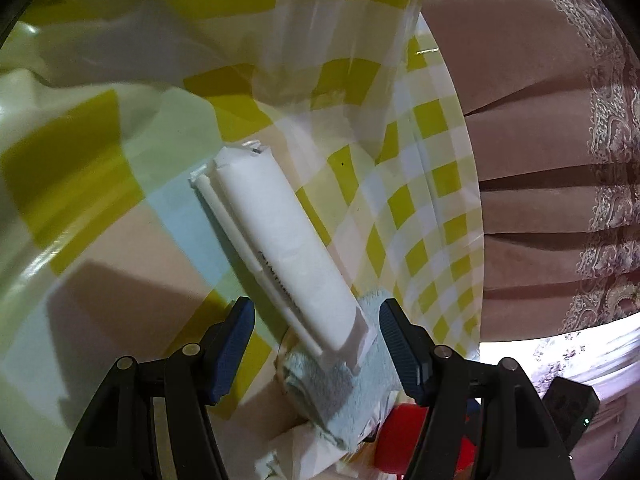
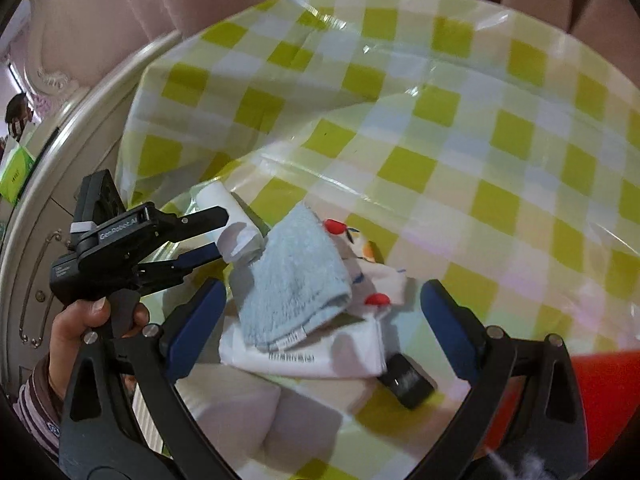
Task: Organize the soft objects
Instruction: 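Grasp the white rolled packets with the left gripper while the right gripper grasps the light blue towel, then carry the white packets and blue towel over the purple box and open both grippers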
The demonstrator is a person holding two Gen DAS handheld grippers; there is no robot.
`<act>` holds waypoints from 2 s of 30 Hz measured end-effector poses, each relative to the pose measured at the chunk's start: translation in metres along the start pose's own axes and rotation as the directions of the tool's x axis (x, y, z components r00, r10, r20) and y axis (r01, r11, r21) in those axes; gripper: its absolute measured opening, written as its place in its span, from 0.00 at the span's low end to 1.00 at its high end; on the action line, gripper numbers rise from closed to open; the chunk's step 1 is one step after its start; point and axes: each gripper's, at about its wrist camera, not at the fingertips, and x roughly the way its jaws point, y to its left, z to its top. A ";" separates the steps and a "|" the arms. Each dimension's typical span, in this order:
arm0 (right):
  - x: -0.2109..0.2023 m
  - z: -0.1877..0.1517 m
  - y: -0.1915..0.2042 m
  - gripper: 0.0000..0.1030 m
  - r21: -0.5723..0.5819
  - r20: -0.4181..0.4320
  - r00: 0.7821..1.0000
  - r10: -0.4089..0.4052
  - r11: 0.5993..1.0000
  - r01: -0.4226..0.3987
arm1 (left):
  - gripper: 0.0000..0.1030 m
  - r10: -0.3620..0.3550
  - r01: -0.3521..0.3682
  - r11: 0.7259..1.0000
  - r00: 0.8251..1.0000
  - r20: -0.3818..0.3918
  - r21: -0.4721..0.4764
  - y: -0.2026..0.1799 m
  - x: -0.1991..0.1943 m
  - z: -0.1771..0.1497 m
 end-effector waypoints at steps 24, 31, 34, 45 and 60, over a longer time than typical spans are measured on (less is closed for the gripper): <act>0.062 0.012 0.025 0.28 -0.125 -0.097 0.995 0.006 0.992 -0.019 | 0.34 -0.041 0.035 0.992 0.998 0.048 0.120 -0.002 -0.011 0.005; 0.039 0.016 0.019 0.25 -0.069 0.000 1.000 -0.018 0.997 0.018 | 0.31 -0.030 0.016 0.982 0.997 0.073 0.190 -0.010 -0.019 0.002; 0.027 0.016 0.019 0.24 -0.062 0.036 0.999 -0.037 0.997 0.039 | 0.31 -0.021 0.006 0.981 0.997 0.075 0.196 -0.010 -0.019 0.002; -0.028 -0.007 -0.007 0.24 0.067 0.153 0.975 -0.163 0.986 0.154 | 0.31 0.160 -0.188 0.893 0.982 0.102 0.409 -0.027 -0.027 -0.022; -0.101 -0.109 -0.009 0.24 0.179 0.172 0.941 -0.291 0.949 0.261 | 0.33 0.387 -0.387 0.674 0.910 0.146 0.629 -0.040 0.004 -0.051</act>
